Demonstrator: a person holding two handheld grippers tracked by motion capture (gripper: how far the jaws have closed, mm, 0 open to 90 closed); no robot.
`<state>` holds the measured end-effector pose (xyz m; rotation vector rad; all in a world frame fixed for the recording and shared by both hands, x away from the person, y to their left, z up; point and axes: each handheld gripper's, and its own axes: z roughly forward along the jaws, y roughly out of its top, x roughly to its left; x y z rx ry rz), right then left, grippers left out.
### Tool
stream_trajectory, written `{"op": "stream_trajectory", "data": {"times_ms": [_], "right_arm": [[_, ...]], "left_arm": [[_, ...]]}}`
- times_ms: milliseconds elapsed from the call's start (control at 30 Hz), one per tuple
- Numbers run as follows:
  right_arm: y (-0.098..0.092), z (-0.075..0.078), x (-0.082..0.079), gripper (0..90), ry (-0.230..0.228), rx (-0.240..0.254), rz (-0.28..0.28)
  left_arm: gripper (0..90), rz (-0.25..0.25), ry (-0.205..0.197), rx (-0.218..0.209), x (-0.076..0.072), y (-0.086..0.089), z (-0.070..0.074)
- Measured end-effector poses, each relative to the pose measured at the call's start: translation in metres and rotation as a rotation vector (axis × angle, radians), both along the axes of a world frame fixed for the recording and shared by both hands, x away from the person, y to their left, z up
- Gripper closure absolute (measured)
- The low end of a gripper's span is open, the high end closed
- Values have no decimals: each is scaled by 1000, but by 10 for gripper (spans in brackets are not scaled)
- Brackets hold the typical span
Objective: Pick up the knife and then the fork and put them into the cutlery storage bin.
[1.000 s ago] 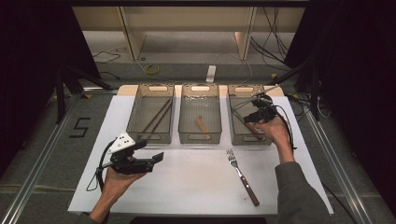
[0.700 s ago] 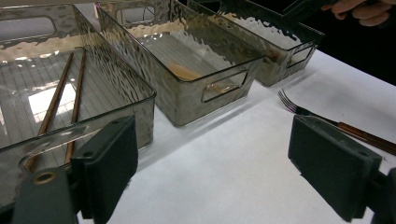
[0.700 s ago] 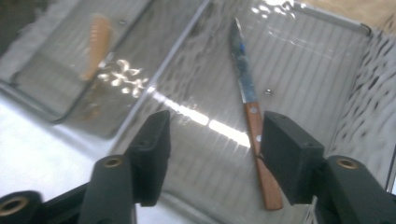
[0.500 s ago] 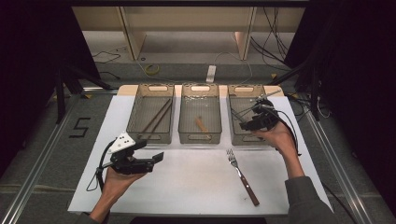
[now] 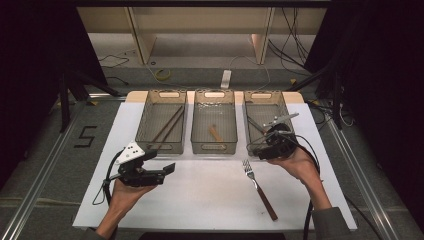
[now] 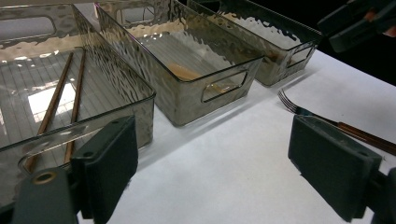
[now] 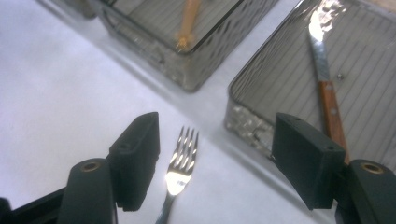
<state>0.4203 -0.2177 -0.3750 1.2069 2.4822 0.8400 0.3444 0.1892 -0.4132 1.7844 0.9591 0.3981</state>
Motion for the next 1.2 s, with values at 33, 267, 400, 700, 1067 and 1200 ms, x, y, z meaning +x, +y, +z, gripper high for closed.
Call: {"op": "stream_trajectory", "data": {"times_ms": [33, 267, 400, 700, 1067, 1200], "right_arm": [[0, 0, -4, 331, 2, -4, 6], [-1, -5, -22, 328, 30, -14, 50], [0, -11, -27, 318, 53, -28, 65], [1, -25, -36, 281, 110, -64, 94], [2, -42, -46, 278, 154, -104, 121], [3, -46, -50, 278, 168, -114, 128]], "left_arm": [[155, 0, 0, 0, 0, 0, 0], [155, 0, -1, -2, 0, 0, 1], [155, -1, -4, 0, -1, 0, 1], [155, 1, -3, 1, -1, 0, 1], [155, 3, -6, -1, -1, 0, 1], [155, 3, -5, 1, -1, 1, 1]]}}
